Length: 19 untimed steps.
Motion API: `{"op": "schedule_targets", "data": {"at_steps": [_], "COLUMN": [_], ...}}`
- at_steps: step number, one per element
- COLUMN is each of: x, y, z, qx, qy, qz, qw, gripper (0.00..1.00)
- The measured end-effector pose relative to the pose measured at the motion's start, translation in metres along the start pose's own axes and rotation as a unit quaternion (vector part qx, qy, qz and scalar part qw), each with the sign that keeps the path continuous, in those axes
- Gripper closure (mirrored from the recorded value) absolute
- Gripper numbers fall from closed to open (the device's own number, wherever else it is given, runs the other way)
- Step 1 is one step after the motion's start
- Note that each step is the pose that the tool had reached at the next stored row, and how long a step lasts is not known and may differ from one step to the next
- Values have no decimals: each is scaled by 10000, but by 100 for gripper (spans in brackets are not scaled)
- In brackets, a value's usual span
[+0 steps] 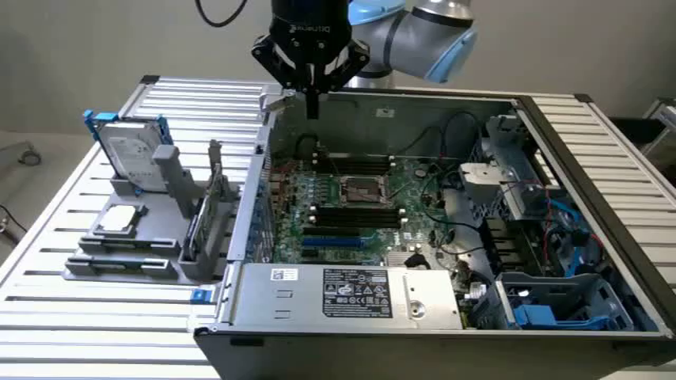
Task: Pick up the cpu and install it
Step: 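Reach for the cpu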
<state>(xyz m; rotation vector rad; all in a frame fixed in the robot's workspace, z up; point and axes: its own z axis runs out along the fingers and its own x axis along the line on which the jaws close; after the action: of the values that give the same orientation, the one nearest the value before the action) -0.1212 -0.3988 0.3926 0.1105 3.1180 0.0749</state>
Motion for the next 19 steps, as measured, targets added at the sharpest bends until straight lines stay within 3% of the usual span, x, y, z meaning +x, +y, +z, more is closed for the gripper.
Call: {"op": "schedule_targets", "data": {"at_steps": [8,10,11,12,19], "x": [0,15,50,94,411], "y": [0,-2,-4,-6,-20], "z": [0,0,-2,-2,4], "qx": [0,0,4,4,5], "qy": [0,14,41,49,75], "qz": [0,0,1,2,3], "qw": [10000,10000,10000,10000,10000], "gripper": [89,89,89,89,89]}}
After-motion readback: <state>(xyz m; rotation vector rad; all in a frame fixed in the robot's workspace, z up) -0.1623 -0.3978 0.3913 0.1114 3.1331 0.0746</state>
